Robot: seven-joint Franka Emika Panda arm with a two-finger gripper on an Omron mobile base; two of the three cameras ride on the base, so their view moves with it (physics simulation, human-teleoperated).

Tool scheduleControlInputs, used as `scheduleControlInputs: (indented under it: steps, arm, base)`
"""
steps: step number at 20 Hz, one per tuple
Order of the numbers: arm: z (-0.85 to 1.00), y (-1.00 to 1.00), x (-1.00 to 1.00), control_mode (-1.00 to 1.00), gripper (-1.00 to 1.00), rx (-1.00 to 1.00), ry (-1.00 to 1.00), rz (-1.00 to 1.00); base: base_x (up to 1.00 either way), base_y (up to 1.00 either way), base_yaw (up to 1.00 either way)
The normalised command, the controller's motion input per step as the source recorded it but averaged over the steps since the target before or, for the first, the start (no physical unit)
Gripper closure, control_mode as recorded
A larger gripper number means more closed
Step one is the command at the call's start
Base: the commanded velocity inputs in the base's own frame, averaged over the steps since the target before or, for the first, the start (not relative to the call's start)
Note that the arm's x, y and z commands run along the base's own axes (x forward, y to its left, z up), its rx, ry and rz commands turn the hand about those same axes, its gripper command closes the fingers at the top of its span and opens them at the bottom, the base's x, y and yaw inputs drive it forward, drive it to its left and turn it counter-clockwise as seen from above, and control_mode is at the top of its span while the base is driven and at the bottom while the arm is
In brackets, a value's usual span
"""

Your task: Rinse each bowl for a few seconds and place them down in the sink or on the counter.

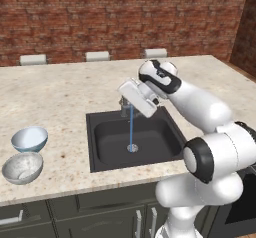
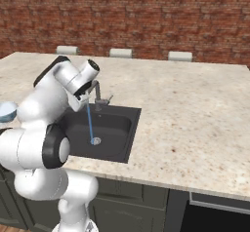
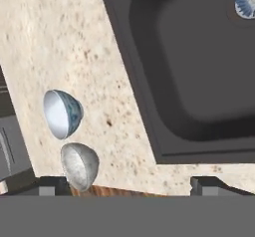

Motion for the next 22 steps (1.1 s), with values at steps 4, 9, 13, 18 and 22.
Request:
scheduleControlInputs:
  steps: [4,9,13,18,22]
  arm:
    - [-0.07,0.54,0.12,-1.00,-1.00,0.08,0.24,0.12]
    - [-0.10,0.66,0.17,-1.00,-1.00,-0.01,0.25,0.08]
    - [0.00,0.60,0.03,-1.00,-1.00,-0.09,0.23,0.05]
    - [0.00,0.62,0.02,-1.00,-1.00,-0.14,0.09,0.00]
    - [0.00,0.60,0.02,-1.00,-1.00,-0.16,-0.01,0.00]
  base:
    - [0.00,0.00,0.00]
    - [0.00,0.00,0.00]
    - [0.00,0.00,0.00]
    - [0.00,0.00,0.00]
    - [0.00,0.00,0.00]
